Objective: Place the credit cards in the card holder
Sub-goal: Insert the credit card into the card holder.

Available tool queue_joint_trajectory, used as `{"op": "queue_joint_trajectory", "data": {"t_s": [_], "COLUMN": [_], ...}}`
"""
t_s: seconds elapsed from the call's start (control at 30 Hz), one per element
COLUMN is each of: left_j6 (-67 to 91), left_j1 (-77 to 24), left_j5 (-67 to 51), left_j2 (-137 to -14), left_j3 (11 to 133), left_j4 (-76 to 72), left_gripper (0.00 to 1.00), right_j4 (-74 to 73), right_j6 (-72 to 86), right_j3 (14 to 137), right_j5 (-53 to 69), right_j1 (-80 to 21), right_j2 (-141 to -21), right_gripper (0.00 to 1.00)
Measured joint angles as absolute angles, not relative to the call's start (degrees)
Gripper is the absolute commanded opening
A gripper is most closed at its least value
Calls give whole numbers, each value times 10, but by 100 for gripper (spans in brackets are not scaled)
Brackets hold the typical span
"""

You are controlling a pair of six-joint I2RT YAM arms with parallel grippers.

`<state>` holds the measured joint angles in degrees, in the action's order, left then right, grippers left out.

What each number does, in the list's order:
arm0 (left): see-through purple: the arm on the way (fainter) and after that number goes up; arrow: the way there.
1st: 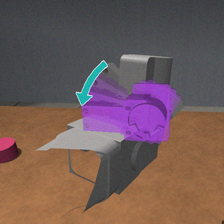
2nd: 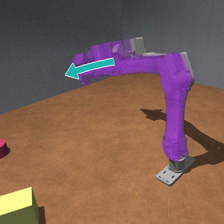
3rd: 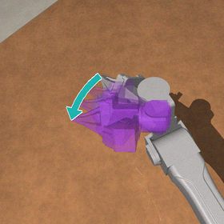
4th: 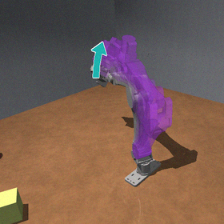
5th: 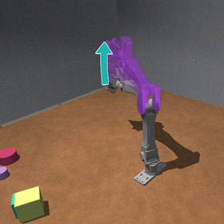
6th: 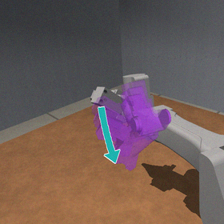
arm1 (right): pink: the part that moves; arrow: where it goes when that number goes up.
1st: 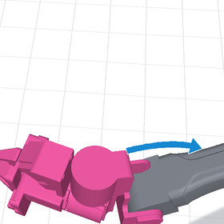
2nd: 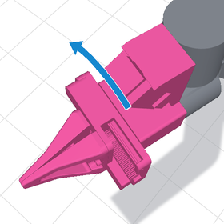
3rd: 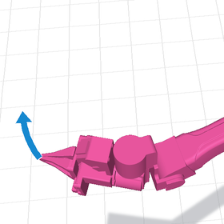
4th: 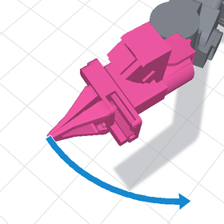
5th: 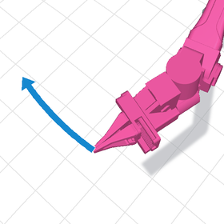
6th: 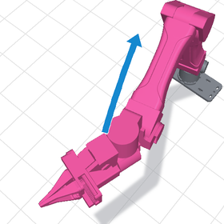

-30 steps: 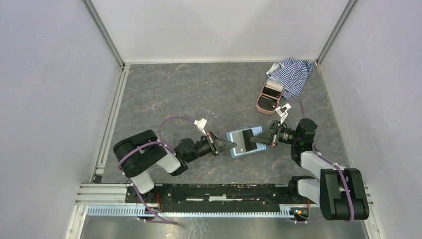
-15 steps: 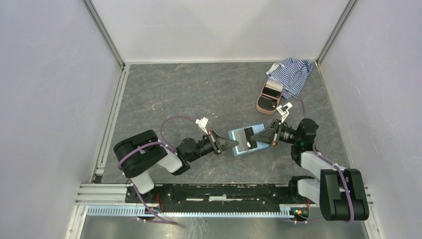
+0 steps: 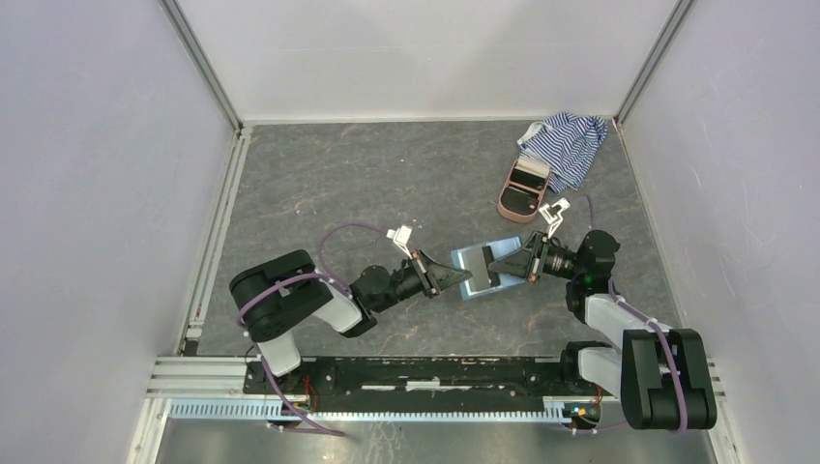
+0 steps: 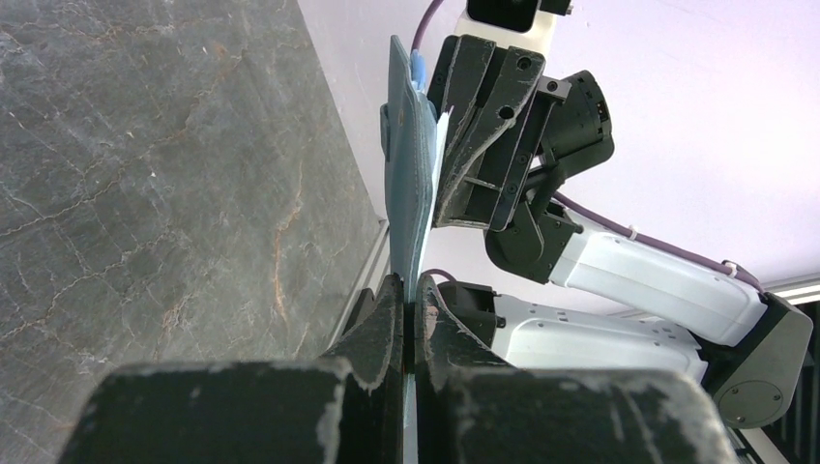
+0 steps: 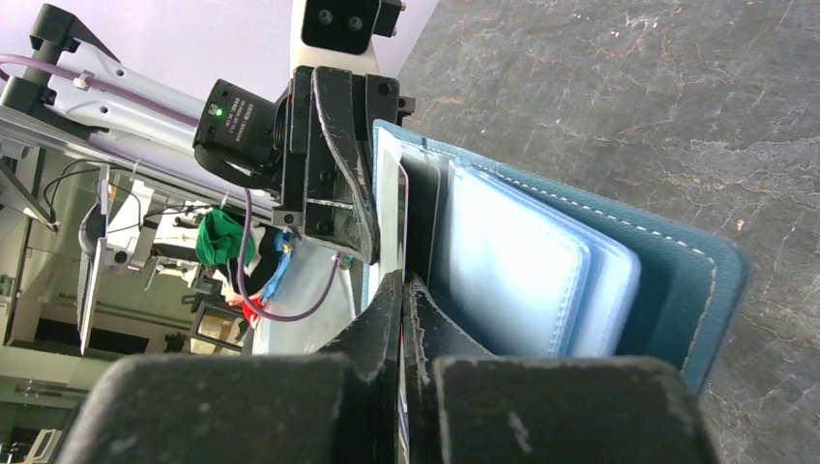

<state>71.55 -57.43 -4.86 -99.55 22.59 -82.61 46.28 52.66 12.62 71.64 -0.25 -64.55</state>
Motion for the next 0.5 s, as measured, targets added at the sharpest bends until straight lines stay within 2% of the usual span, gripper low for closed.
{"op": "queue_joint_trajectory", "data": {"t_s": [0.5], "left_j6": [715], "left_j1": [-576], "left_j5": [-46], "left_j2": [-1014], "left_j3": [240], "left_j4": [-824], "left_gripper": [9], "right_j4": [439], "right_j6": [502], "right_j3": [126], "right_j5": [705], "right_j1": [1], "right_j2": [-642], "right_gripper": [2]}}
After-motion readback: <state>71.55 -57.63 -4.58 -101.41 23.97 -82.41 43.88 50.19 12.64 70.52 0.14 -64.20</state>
